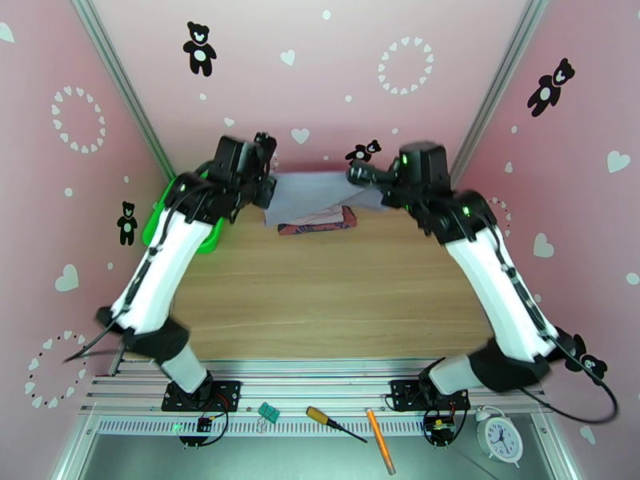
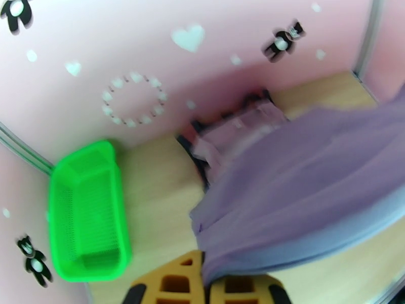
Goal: Fold and stack the mixed laundry pile
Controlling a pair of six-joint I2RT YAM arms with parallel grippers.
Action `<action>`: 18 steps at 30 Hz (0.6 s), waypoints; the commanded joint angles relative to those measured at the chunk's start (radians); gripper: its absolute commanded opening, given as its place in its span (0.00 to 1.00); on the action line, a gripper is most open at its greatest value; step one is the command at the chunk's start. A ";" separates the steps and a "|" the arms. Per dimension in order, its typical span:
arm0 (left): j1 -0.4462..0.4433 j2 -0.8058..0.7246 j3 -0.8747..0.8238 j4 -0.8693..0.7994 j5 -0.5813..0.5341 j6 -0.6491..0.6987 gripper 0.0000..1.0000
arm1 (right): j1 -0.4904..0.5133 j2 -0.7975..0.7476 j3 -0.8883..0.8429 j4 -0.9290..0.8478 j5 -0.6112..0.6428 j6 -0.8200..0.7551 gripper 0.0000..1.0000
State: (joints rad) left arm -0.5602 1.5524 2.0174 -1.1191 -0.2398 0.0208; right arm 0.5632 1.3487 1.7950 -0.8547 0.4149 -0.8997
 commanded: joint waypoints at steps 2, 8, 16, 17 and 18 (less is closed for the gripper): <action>-0.021 -0.189 -0.419 0.167 0.016 -0.182 0.00 | 0.116 -0.217 -0.335 0.011 0.052 0.186 0.00; -0.092 -0.342 -0.927 0.336 0.091 -0.440 0.00 | 0.413 -0.414 -0.794 0.021 0.118 0.626 0.00; -0.163 -0.514 -1.161 0.298 0.093 -0.621 0.00 | 0.584 -0.301 -0.876 0.054 0.184 0.636 0.00; -0.162 -0.514 -1.162 0.285 0.083 -0.624 0.00 | 0.579 -0.259 -0.858 0.049 0.212 0.602 0.00; -0.163 -0.509 -1.158 0.275 0.074 -0.624 0.00 | 0.571 -0.228 -0.842 0.049 0.223 0.575 0.00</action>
State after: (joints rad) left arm -0.7219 1.0569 0.8623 -0.8478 -0.1402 -0.5327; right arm 1.1419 1.0565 0.8978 -0.8188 0.5556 -0.3069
